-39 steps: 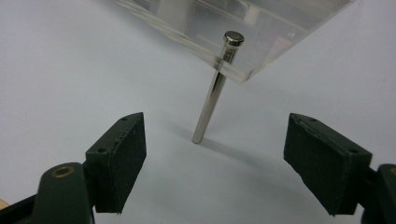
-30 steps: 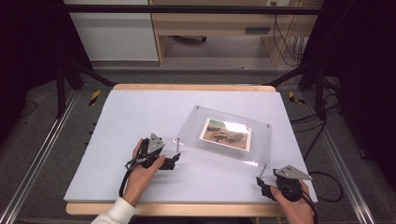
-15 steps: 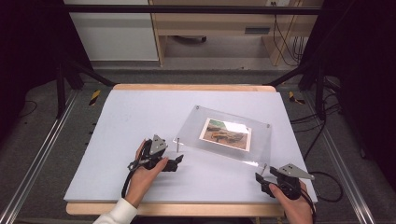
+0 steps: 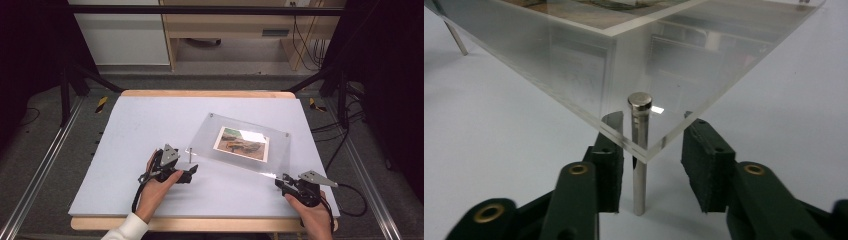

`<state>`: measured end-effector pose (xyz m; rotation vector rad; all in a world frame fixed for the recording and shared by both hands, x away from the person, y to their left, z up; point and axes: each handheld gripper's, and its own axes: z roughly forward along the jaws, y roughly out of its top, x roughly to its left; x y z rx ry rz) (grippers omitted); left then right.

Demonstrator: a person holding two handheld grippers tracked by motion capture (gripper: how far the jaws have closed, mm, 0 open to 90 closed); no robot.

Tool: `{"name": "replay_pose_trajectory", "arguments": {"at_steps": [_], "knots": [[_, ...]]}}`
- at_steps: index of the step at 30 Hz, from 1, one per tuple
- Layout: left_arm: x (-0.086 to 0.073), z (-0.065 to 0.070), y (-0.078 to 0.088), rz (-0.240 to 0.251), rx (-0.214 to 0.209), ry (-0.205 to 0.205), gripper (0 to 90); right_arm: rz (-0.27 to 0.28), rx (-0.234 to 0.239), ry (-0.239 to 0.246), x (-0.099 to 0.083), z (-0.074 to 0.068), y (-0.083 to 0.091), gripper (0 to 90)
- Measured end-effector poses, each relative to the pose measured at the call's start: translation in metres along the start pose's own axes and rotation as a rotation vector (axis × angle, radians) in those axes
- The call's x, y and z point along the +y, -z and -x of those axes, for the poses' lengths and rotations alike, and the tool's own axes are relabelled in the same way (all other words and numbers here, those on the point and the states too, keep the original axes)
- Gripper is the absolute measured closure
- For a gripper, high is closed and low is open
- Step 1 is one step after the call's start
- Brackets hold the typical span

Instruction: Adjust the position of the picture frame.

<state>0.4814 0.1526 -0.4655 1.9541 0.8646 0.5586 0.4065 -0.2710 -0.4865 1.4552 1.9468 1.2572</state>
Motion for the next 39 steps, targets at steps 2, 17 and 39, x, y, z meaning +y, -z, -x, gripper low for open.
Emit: {"name": "replay_pose_trajectory", "arguments": {"at_steps": [2,17,39], "knots": [[0.0,0.0,0.0,0.007,-0.004,0.007,6.5,-0.005,0.013,0.0,0.0,0.001,-0.002,69.9],[-0.001,0.0,-0.01,-0.007,0.009,0.055,32.4,-0.004,0.073,0.001,0.002,0.001,-0.008,84.2],[0.0,-0.013,-0.032,0.044,-0.008,0.102,72.6,-0.012,0.082,-0.018,0.004,0.001,-0.008,84.0]]}}
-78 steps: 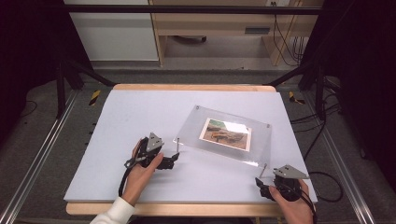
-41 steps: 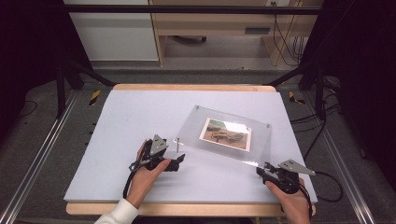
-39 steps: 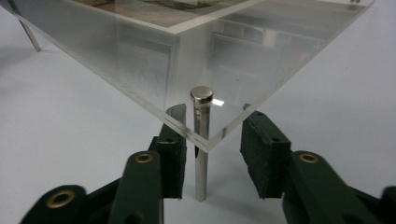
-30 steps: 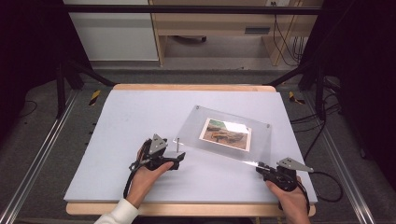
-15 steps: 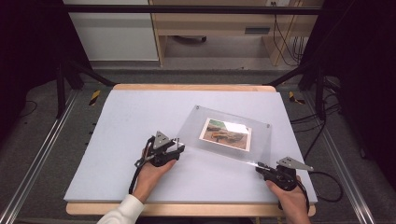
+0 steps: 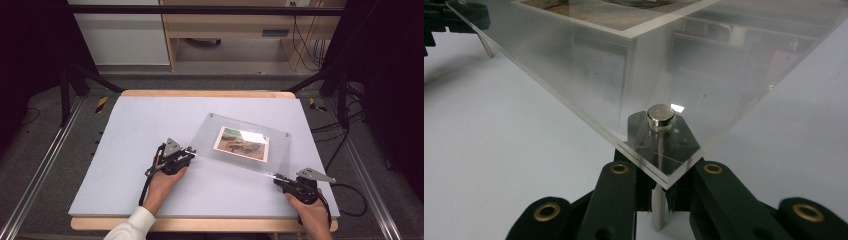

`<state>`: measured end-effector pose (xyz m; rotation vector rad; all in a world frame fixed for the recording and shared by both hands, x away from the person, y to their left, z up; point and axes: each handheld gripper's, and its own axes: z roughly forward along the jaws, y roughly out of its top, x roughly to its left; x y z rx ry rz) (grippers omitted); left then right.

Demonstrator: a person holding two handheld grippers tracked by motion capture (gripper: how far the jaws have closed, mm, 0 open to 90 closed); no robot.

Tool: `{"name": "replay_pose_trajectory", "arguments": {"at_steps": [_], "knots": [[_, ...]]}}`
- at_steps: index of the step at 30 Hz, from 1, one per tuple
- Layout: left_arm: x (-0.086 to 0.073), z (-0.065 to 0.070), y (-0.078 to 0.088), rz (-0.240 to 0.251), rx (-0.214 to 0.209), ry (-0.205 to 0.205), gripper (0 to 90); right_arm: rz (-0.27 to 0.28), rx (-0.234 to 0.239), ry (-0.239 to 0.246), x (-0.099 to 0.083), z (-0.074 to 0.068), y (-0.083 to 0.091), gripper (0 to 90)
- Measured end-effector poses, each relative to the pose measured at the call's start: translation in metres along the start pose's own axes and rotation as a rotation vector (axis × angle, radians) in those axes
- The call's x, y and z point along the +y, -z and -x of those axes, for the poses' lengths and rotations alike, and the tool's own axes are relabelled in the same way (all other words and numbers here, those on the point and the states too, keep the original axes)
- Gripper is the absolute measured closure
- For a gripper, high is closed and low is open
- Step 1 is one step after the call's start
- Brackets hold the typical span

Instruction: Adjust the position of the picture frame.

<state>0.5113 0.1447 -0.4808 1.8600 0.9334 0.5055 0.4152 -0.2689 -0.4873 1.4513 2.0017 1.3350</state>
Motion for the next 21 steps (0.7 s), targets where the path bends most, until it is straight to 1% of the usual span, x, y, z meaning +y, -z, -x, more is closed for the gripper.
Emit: {"name": "replay_pose_trajectory", "arguments": {"at_steps": [3,5,7,10,11,13,16,17,21], "knots": [[0.0006,0.0008,-0.0031,0.001,-0.023,0.016,75.3,0.001,0.006,-0.002,0.0004,0.0003,0.0002,84.0],[0.0016,0.0026,-0.0044,0.0,-0.03,0.013,77.8,0.002,0.007,-0.003,0.0005,0.0001,0.0006,84.0],[0.0033,0.0043,-0.0032,0.009,-0.016,-0.002,79.0,0.006,0.006,-0.005,0.0009,0.0,0.0011,84.0],[0.0048,0.002,-0.0002,0.028,-0.017,0.027,83.2,0.023,0.008,-0.005,0.0019,0.0001,0.0022,84.1],[0.0052,0.0014,0.0002,0.032,-0.021,0.035,83.3,0.026,0.01,-0.005,0.0022,0.0001,0.0025,84.1],[0.0054,0.002,0.0001,0.033,-0.018,0.037,83.3,0.029,0.01,-0.007,0.0025,-0.0001,0.0026,84.1],[0.0062,0.0013,0.0006,0.044,-0.024,0.069,83.1,0.037,0.019,-0.015,0.003,0.0005,0.0029,83.4],[0.0068,0.0011,0.0007,0.045,-0.026,0.074,83.1,0.045,0.026,-0.018,0.0034,0.0009,0.0032,82.5],[0.0085,0.001,0.0012,0.043,-0.026,0.07,83.1,0.065,0.029,-0.008,0.0059,-0.0008,0.0038,79.2]]}}
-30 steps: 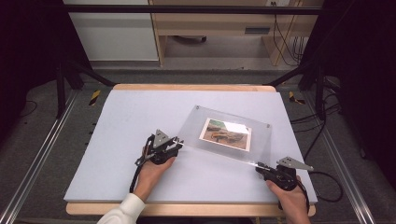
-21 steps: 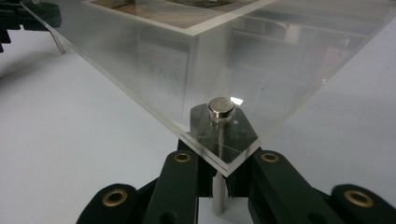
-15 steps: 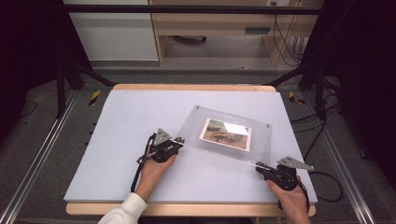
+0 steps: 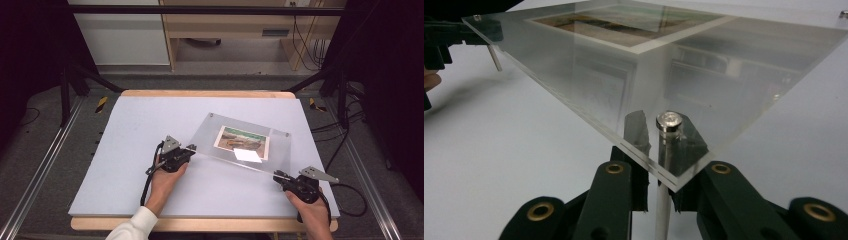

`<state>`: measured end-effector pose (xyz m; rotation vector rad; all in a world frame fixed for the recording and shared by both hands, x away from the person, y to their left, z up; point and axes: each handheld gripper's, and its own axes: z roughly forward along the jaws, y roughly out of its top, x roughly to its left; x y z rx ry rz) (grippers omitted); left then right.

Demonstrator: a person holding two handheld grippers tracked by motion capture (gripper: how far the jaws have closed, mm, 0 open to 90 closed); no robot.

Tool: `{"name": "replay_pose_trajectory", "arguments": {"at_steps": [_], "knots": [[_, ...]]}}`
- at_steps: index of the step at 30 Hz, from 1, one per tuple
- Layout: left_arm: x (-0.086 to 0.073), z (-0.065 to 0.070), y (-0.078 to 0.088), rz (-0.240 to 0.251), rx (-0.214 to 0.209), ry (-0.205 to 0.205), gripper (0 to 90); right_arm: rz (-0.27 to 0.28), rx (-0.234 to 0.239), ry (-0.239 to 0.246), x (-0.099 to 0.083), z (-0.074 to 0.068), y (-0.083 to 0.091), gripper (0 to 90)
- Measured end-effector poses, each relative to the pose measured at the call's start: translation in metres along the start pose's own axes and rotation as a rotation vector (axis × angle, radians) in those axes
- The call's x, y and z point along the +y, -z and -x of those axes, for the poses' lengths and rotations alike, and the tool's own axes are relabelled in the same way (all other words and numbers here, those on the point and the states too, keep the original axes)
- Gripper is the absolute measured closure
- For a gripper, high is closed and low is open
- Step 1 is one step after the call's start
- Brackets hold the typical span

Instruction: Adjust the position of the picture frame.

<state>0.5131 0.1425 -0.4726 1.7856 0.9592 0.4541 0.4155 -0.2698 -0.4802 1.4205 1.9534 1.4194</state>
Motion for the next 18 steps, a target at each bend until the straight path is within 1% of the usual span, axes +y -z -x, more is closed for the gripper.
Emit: {"name": "replay_pose_trajectory", "arguments": {"at_steps": [3,5,7,9,13,15,18], "knots": [[0.0007,-0.0001,0.0,0.001,-0.002,-0.003,83.3,0.016,-0.002,0.004,0.0021,-0.0005,0.0003,79.1],[0.0022,-0.0002,0.0002,-0.002,-0.004,-0.004,83.3,0.016,-0.002,-0.004,0.0033,0.0002,0.0006,80.9],[0.0034,-0.001,0.0004,-0.001,-0.01,-0.002,83.2,0.018,-0.006,0.002,0.0044,0.0003,0.0011,82.7],[0.0049,-0.0018,0.0006,0.001,-0.016,0.003,83.0,0.023,-0.014,0.004,0.0054,-0.0002,0.0017,83.6],[0.0073,-0.0016,0.001,0.009,-0.016,0.001,83.0,0.031,-0.015,0.0,0.0071,0.0003,0.0027,84.4],[0.0082,-0.0009,0.0013,0.008,-0.011,-0.013,83.5,0.036,-0.018,-0.004,0.0079,-0.0004,0.0029,84.5],[0.0089,0.0005,0.0019,0.006,-0.004,-0.032,84.1,0.039,-0.02,0.002,0.0088,-0.0003,0.0034,84.6]]}}
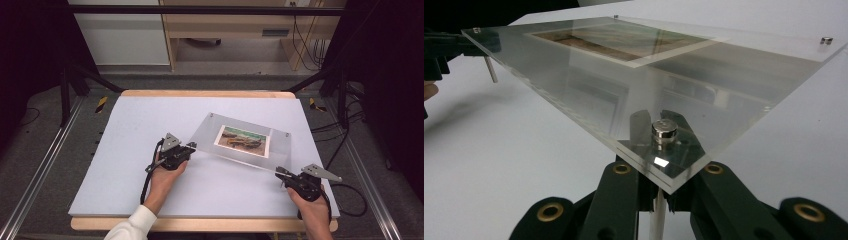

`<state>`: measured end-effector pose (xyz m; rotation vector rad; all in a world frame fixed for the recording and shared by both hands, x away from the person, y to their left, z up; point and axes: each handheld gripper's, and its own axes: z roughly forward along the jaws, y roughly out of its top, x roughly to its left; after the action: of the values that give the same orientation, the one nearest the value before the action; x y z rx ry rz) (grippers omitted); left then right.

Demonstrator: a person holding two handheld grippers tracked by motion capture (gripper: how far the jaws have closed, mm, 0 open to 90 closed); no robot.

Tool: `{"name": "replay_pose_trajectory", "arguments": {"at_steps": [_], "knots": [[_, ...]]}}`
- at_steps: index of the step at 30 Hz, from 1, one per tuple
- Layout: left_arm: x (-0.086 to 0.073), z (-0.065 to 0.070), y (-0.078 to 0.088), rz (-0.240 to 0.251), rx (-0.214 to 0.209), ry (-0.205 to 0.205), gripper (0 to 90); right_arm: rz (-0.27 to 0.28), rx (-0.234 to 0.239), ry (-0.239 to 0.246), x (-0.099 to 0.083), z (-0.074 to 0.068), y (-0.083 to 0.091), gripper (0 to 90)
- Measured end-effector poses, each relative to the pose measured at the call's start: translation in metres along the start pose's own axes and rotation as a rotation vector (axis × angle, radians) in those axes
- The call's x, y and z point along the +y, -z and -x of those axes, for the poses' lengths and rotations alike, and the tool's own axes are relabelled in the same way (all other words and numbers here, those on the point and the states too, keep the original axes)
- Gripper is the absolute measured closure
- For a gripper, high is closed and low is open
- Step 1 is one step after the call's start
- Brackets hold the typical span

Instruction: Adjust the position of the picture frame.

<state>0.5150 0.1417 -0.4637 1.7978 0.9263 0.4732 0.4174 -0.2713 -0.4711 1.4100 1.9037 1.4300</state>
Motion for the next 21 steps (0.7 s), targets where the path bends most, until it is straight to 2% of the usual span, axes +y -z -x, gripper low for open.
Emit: {"name": "replay_pose_trajectory", "arguments": {"at_steps": [2,5,9,13,17,21], "knots": [[0.001,0.001,0.001,0.0,0.0,-0.023,84.4,-0.001,-0.003,0.008,0.0,0.0,0.0,84.6],[0.002,0.001,0.004,0.003,-0.015,-0.023,84.6,0.01,-0.005,0.017,0.001,0.001,0.001,84.7],[0.005,0.003,0.007,0.002,-0.033,-0.011,84.6,0.025,-0.003,0.012,0.004,0.003,0.005,84.7],[0.007,0.004,0.008,0.001,-0.032,-0.002,84.4,0.033,-0.003,0.012,0.007,0.003,0.006,84.6],[0.009,0.001,0.008,0.015,-0.054,0.036,83.8,0.037,-0.004,0.002,0.008,0.003,0.006,84.6],[0.01,-0.001,0.009,0.026,-0.069,0.043,84.1,0.04,-0.003,-0.001,0.011,0.003,0.007,84.4]]}}
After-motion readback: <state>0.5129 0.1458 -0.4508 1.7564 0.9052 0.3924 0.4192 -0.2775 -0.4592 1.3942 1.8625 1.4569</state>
